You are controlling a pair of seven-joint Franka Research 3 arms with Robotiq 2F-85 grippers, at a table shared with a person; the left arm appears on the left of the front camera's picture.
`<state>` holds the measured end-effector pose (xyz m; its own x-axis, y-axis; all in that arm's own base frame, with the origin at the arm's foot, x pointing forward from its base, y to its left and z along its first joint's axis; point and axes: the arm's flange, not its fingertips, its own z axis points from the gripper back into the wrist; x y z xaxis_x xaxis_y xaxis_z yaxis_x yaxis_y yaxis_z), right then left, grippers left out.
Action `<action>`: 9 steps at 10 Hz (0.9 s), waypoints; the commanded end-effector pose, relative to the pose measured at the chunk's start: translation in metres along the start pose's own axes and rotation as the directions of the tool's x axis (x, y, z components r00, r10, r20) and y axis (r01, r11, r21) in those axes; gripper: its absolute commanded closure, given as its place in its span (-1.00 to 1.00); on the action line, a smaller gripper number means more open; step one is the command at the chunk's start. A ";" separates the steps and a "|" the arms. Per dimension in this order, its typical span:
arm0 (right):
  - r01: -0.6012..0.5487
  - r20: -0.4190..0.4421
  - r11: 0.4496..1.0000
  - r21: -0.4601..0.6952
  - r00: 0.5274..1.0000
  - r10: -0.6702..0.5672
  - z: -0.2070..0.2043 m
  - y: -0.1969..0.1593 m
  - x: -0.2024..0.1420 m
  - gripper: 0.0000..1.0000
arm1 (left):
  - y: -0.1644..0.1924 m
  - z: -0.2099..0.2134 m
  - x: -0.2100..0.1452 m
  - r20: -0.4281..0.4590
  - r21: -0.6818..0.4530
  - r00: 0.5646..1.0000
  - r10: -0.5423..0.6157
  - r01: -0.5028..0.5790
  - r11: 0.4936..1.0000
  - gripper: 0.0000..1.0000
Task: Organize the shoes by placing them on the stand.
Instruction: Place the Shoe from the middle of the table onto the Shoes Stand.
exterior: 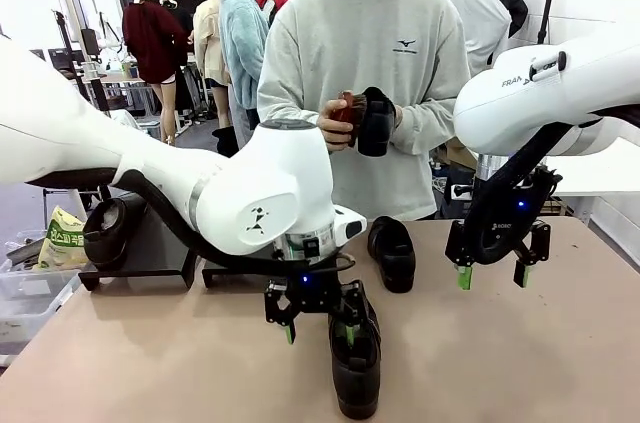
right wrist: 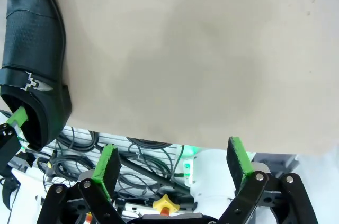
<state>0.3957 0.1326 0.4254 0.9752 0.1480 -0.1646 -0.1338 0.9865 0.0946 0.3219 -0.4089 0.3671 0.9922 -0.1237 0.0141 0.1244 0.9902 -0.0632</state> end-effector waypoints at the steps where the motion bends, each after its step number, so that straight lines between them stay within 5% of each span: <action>1: 0.018 -0.008 1.000 -0.012 1.000 -0.018 0.003 0.001 0.000 -1.00 | -0.004 -0.018 -0.004 0.000 -0.041 1.000 0.029 -0.029 0.999 -1.00; 3: 0.018 -0.008 1.000 -0.012 1.000 -0.018 0.003 0.001 0.000 -1.00 | -0.006 -0.020 -0.005 0.030 -0.093 1.000 0.002 0.001 0.996 -0.92; 8: 0.018 -0.008 1.000 -0.012 1.000 -0.018 0.003 0.001 0.000 -1.00 | -0.003 -0.012 -0.004 -0.002 -0.131 1.000 0.005 -0.005 0.991 0.79; 9: 0.018 -0.008 1.000 -0.012 1.000 -0.018 0.003 0.001 0.000 -1.00 | -0.002 -0.013 -0.003 -0.018 -0.123 1.000 0.000 -0.002 0.992 1.00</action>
<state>0.3957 0.1325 0.4254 0.9752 0.1480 -0.1646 -0.1337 0.9865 0.0946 0.3207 -0.4175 0.3508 0.9937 -0.1111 0.0125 0.1114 0.9761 -0.1865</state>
